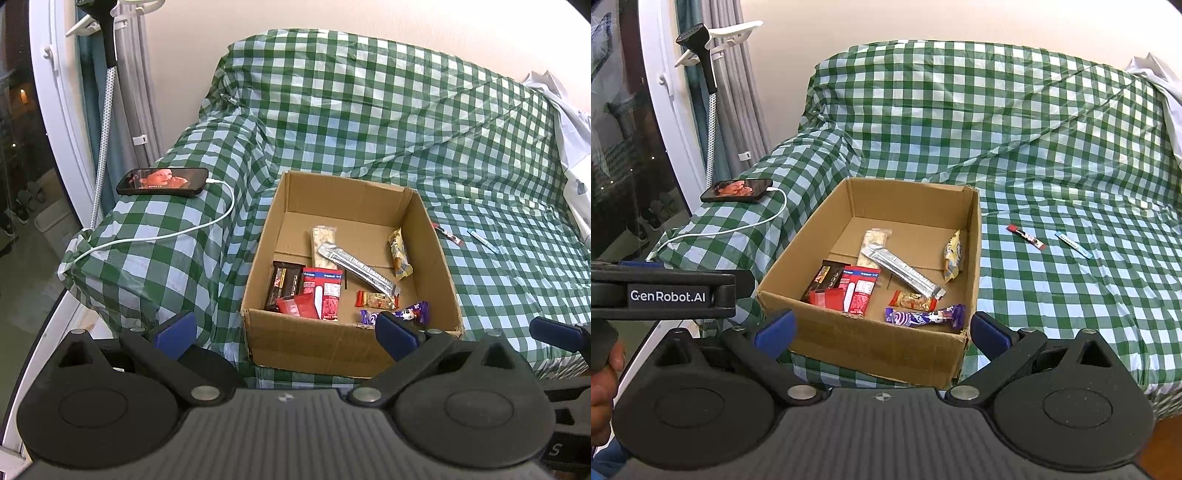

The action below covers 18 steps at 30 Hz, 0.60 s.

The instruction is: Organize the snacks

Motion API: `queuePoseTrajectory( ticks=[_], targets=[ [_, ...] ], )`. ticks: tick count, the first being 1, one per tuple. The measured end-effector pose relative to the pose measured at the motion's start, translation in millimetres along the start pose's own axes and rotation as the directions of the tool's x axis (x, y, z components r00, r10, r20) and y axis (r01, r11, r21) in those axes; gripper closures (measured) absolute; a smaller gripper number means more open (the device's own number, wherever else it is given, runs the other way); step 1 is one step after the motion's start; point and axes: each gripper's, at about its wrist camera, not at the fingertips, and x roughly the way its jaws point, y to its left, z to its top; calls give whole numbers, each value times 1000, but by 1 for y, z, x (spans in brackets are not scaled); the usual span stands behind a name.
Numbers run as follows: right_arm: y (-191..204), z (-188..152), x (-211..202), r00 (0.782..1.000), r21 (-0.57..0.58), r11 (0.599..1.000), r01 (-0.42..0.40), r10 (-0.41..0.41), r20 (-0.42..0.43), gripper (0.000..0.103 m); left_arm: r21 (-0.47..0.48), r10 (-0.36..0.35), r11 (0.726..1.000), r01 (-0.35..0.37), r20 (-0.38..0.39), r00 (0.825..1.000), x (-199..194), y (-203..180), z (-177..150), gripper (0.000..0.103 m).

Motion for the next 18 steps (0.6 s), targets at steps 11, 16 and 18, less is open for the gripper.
queuePoseTrajectory(
  ticks=[11, 16, 18],
  targets=[
    [-6, -2, 9, 1000, 29, 1000, 1, 0, -24, 3, 10, 2, 1000, -2, -30, 1000, 11, -1, 1, 0],
    [-9, -2, 14, 999, 41, 999, 0, 1, -33, 3, 36, 11, 999, -9, -42, 999, 17, -7, 4, 0],
    [-11, -2, 16, 999, 51, 999, 0, 2, -37, 3, 51, 14, 999, -11, -49, 999, 21, -11, 5, 0]
  ],
)
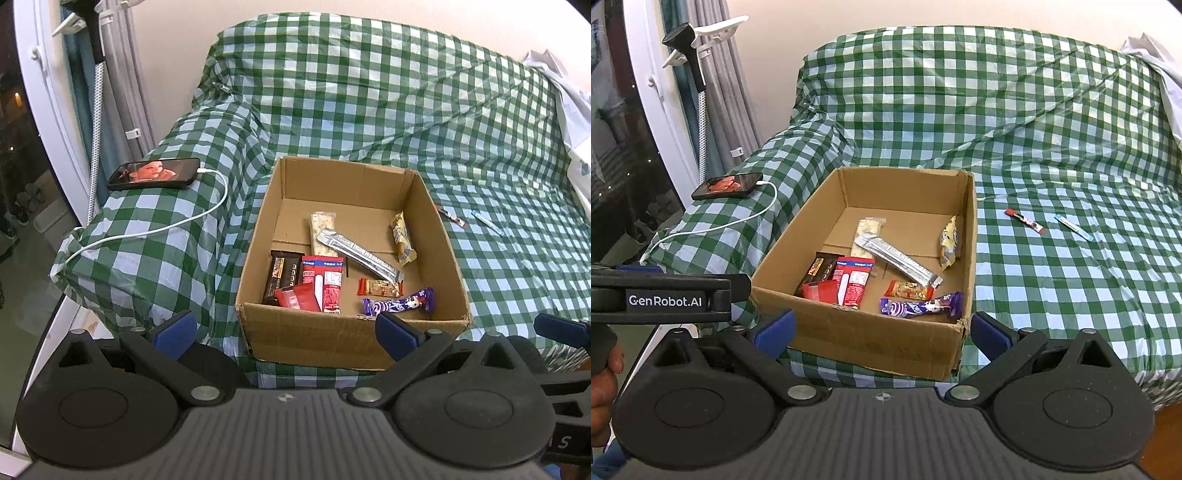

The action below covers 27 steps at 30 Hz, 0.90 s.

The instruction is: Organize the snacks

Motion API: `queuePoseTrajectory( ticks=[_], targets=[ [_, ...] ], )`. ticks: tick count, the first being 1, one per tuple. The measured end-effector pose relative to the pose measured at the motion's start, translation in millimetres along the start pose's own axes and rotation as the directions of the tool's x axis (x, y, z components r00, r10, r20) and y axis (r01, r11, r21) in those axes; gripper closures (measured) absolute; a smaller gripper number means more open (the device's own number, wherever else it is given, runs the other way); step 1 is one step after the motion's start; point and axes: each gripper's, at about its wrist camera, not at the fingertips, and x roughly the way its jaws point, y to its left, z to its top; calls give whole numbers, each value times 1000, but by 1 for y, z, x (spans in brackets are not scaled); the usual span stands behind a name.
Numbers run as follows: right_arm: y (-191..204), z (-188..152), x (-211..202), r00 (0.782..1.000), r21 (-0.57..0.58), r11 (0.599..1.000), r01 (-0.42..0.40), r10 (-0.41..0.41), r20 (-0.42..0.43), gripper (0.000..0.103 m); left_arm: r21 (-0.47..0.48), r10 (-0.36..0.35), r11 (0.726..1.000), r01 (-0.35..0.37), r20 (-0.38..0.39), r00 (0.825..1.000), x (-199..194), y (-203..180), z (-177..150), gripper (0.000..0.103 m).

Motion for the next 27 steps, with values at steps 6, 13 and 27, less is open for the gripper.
queuePoseTrajectory(
  ticks=[6, 13, 27],
  targets=[
    [-15, 0, 7, 1000, 45, 999, 5, -5, -7, 3, 30, 3, 1000, -2, -21, 1000, 11, -14, 8, 0],
    [-54, -1, 12, 999, 128, 991, 49, -51, 10, 3, 88, -16, 996, 20, -36, 999, 24, -50, 29, 0],
    [-201, 7, 14, 956, 283, 919, 274, -292, 21, 3, 150, -158, 974, 168, -81, 984, 77, -194, 122, 0]
  ],
)
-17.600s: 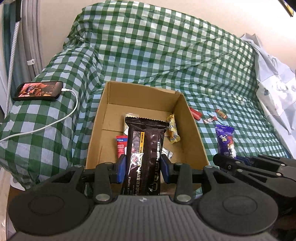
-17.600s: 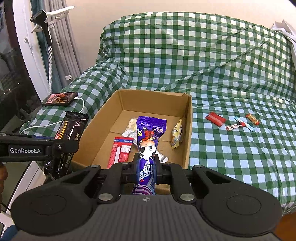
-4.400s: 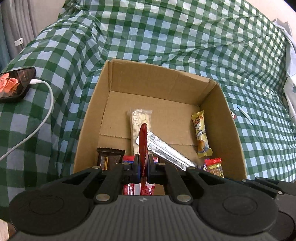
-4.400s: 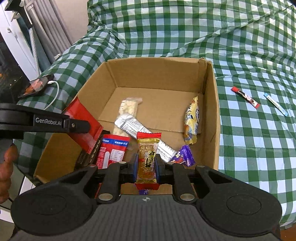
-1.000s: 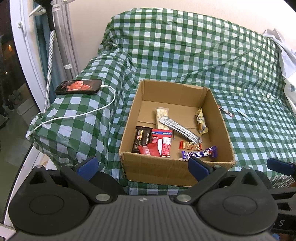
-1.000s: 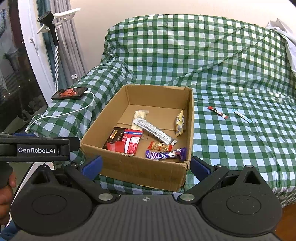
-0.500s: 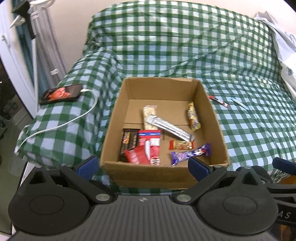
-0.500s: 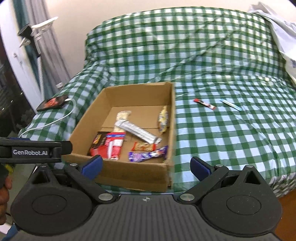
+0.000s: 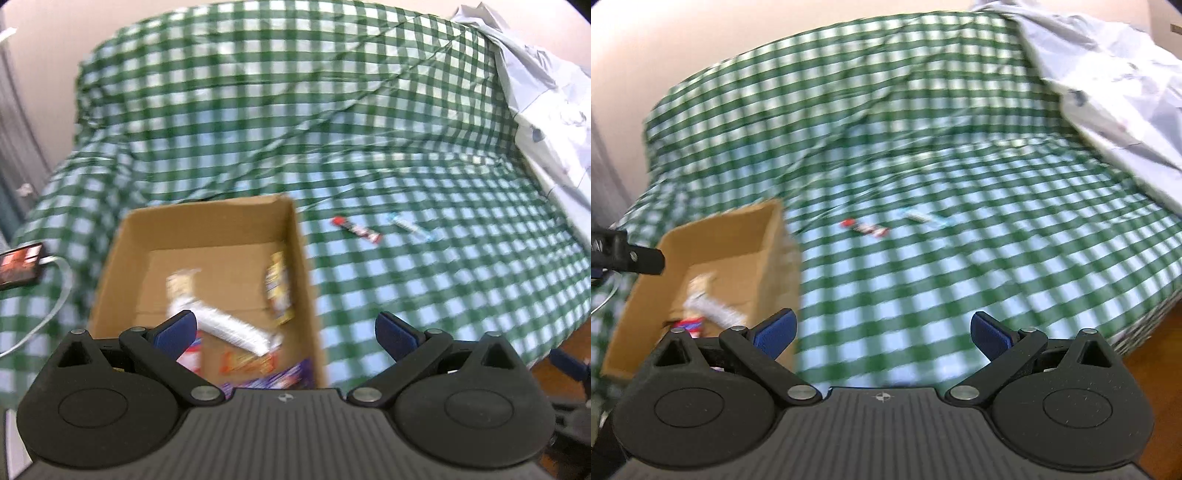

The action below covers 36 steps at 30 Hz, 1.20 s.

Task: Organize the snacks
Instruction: 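Swing both tools from the box toward the red and blue sticks on the bed, then grasp the red stick with the left tool while the right tool grasps the blue stick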

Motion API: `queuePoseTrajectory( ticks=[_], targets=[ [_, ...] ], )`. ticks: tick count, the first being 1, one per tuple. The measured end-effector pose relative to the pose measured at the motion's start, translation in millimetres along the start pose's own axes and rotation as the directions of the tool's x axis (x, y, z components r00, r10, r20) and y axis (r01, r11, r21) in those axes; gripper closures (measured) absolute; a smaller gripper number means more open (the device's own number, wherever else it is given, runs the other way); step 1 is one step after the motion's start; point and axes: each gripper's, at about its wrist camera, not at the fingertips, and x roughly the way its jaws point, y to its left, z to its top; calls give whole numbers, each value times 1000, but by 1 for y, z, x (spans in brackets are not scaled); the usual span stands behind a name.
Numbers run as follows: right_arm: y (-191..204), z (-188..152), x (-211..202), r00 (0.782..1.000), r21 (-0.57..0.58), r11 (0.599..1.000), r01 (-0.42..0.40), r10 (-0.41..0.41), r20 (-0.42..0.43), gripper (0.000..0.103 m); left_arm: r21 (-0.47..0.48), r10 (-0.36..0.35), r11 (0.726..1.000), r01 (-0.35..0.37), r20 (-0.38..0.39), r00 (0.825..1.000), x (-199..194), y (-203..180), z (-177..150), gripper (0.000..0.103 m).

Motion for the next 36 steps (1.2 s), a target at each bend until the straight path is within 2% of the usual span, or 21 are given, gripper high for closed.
queuePoseTrajectory(
  ticks=[4, 8, 12, 15, 19, 22, 25, 27, 28, 31, 36],
  targets=[
    [-41, 23, 32, 997, -13, 999, 52, -51, 52, 3, -39, -17, 999, 15, -40, 999, 54, -38, 45, 0],
    [-75, 50, 88, 993, -36, 996, 76, -72, 92, 3, -106, -49, 994, 33, -149, 988, 133, -74, 87, 0],
    [-97, 77, 172, 997, -66, 995, 68, -65, 50, 3, -166, -40, 986, -2, -251, 967, 219, -98, 112, 0],
    [-107, 90, 230, 999, -81, 996, 40, -40, -1, 3, -164, -19, 986, -33, -303, 953, 280, -108, 121, 0],
    [-109, 98, 301, 999, -136, 991, -2, -4, -42, 3, -189, 28, 977, -98, -344, 939, 348, -105, 127, 0],
    [-98, 102, 341, 998, -222, 974, -48, 36, -58, 3, -222, 28, 968, -117, -368, 929, 385, -100, 130, 0],
    [-89, 106, 374, 995, -273, 958, -83, 66, -71, 3, -268, 0, 956, -118, -403, 915, 413, -96, 130, 0],
    [-86, 107, 392, 993, -271, 957, -105, 84, -88, 3, -250, 7, 960, -126, -426, 904, 425, -97, 128, 0],
    [-86, 106, 404, 989, -264, 957, -117, 88, -121, 0, -232, 27, 964, -133, -411, 911, 424, -100, 127, 0],
    [-79, 95, 412, 996, -357, 929, -92, 85, -37, 0, -209, 39, 970, -127, -384, 922, 423, -104, 125, 0],
    [-81, 96, 416, 994, -341, 934, -106, 98, -41, 1, -219, 26, 968, -119, -385, 923, 423, -105, 123, 0]
  ],
)
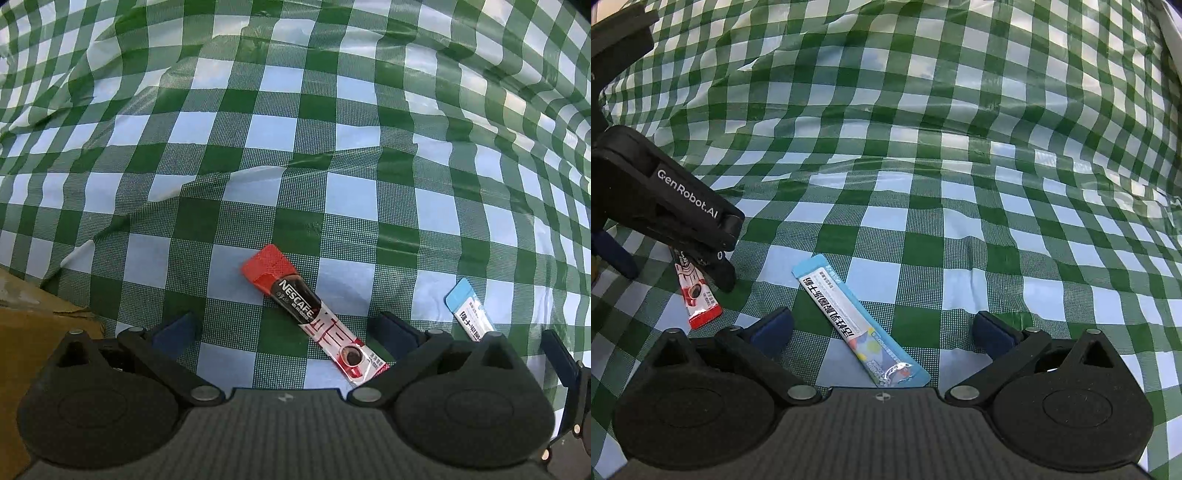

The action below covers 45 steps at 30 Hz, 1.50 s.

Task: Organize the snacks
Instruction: 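Grasp the red stick with the left tool while the right tool grasps the blue stick, then carry both sticks over the box and open both tools to drop them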

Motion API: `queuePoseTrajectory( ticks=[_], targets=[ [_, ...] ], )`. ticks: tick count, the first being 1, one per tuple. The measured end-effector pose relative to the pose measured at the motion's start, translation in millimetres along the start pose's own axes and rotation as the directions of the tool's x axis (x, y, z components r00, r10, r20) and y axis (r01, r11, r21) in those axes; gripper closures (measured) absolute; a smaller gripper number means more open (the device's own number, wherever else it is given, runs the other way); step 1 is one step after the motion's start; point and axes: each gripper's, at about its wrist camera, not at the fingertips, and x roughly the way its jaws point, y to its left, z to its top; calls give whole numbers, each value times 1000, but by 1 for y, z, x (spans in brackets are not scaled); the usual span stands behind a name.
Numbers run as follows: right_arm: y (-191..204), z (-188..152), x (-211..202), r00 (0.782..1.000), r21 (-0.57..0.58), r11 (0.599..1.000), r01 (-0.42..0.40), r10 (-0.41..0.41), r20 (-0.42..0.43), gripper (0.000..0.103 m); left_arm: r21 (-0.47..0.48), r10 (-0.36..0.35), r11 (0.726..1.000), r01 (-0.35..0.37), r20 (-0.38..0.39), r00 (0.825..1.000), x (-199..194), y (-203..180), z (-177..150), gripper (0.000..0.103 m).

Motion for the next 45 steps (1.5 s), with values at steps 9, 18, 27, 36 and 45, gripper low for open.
queuePoseTrajectory(
  ticks=[9, 18, 27, 36, 45],
  targets=[
    [1, 7, -20, 1000, 51, 999, -3, 4, -17, 84, 79, -113, 991, 110, 24, 993, -33, 7, -6, 95],
    [12, 9, -77, 1000, 96, 995, 21, -23, 17, 88, 204, -191, 965, 163, 127, 973, -110, 17, -40, 96],
    [74, 6, -202, 996, 176, 984, 26, -39, 75, 88, 265, -287, 937, 228, 213, 934, -227, 81, -122, 96],
    [174, 7, -279, 994, 179, 980, -91, 78, 79, 88, 211, -151, 973, 98, 253, 955, -274, 200, -173, 96],
    [269, 27, -291, 976, 81, 973, -216, 214, 42, 87, 122, -62, 992, 30, 269, 961, -270, 300, -181, 96]
  ],
)
